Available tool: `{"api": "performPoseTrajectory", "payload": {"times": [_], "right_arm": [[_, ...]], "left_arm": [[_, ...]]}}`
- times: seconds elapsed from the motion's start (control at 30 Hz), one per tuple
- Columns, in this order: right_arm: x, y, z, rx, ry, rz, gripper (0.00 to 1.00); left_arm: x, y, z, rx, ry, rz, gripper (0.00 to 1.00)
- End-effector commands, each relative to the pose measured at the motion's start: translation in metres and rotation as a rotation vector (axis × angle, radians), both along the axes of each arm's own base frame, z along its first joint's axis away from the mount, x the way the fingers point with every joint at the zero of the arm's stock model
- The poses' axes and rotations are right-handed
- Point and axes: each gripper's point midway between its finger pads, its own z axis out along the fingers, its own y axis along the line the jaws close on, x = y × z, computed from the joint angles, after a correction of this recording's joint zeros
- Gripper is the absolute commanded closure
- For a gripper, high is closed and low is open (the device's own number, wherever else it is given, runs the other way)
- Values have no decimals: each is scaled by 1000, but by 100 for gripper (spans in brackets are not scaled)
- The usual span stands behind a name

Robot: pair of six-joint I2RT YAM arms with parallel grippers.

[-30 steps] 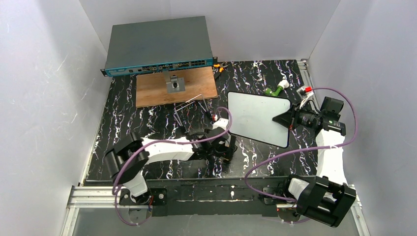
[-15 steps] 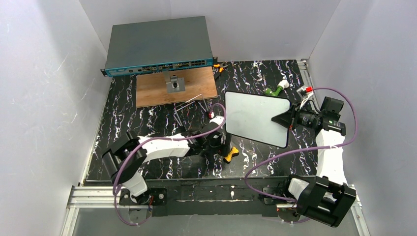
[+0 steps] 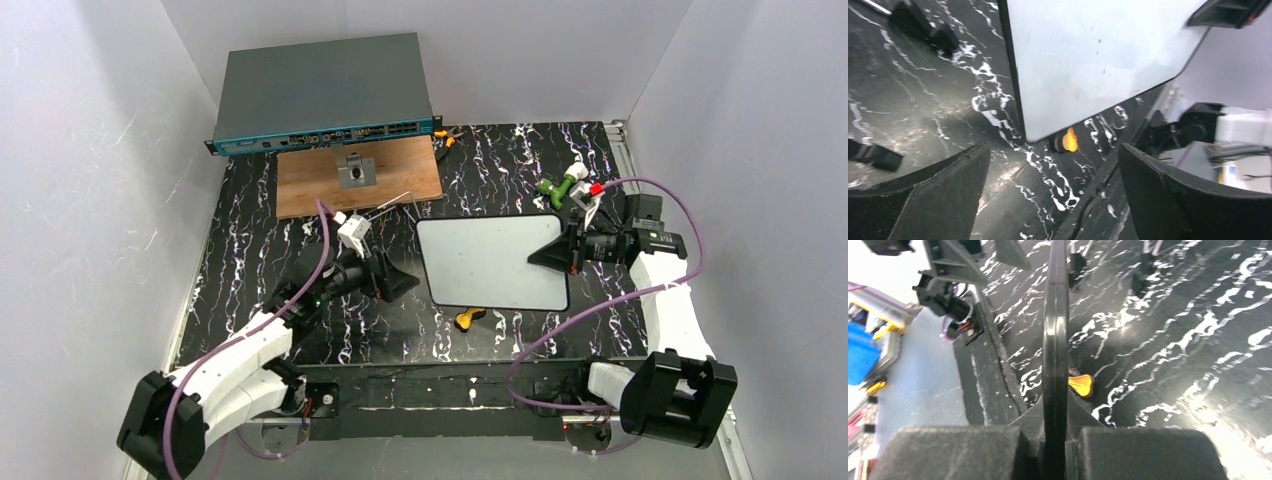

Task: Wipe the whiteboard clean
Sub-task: Place the whiteboard eraser at the center of the board, then adjust the whiteboard.

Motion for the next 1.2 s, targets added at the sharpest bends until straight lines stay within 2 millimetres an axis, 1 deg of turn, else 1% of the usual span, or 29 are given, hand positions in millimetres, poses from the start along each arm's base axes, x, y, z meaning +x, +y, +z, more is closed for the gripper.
{"api": "performPoseTrajectory", "payload": {"times": [0.0, 0.03, 0.1, 0.2, 0.33, 0.43, 0.5, 0.63, 0.7, 0.8, 0.87, 0.93, 0.97, 1.0, 1.07, 1.1, 1.13, 1.17], "right_arm": [[-22, 28, 34, 165, -23, 173, 99], [-24, 30, 34, 181, -9, 188, 99], [-26, 33, 33, 197, 13, 205, 99], [-30, 37, 35, 232, 38, 230, 99], [-32, 40, 36, 274, 72, 266, 99], [-33, 42, 36, 295, 88, 290, 99], [-33, 43, 35, 303, 104, 301, 99], [-33, 43, 34, 313, 122, 315, 99], [-32, 43, 32, 311, 130, 313, 99], [-29, 43, 28, 296, 140, 293, 99], [-25, 43, 25, 281, 149, 274, 99], [-23, 43, 22, 274, 156, 264, 99], [-23, 43, 22, 275, 161, 264, 99], [-22, 43, 21, 275, 166, 262, 99], [-21, 43, 21, 271, 170, 257, 99], [-21, 43, 20, 269, 172, 254, 94], [-20, 43, 20, 264, 174, 249, 86], [-19, 42, 19, 254, 173, 237, 74]], "left_arm": [[-27, -16, 12, -266, 29, -209, 4], [-27, -19, 13, -297, 20, -227, 4], [-26, -23, 9, -321, 34, -234, 5], [-19, -23, 4, -318, 28, -209, 4], [-16, -26, 5, -310, 11, -217, 5], [-17, -32, 5, -313, -2, -244, 9], [-19, -37, 12, -345, -12, -273, 14], [-24, -45, 28, -428, -27, -331, 30], [-24, -45, 32, -455, -28, -328, 35], [-24, -44, 39, -467, -43, -329, 48], [-26, -44, 43, -464, -49, -340, 63], [-30, -44, 45, -458, -55, -356, 87], [-31, -43, 45, -455, -54, -359, 97], [-32, -43, 45, -450, -52, -361, 100], [-35, -41, 44, -439, -48, -365, 100], [-37, -40, 46, -435, -56, -363, 100], [-37, -38, 46, -427, -59, -352, 100], [-36, -34, 46, -413, -66, -329, 100]]}}
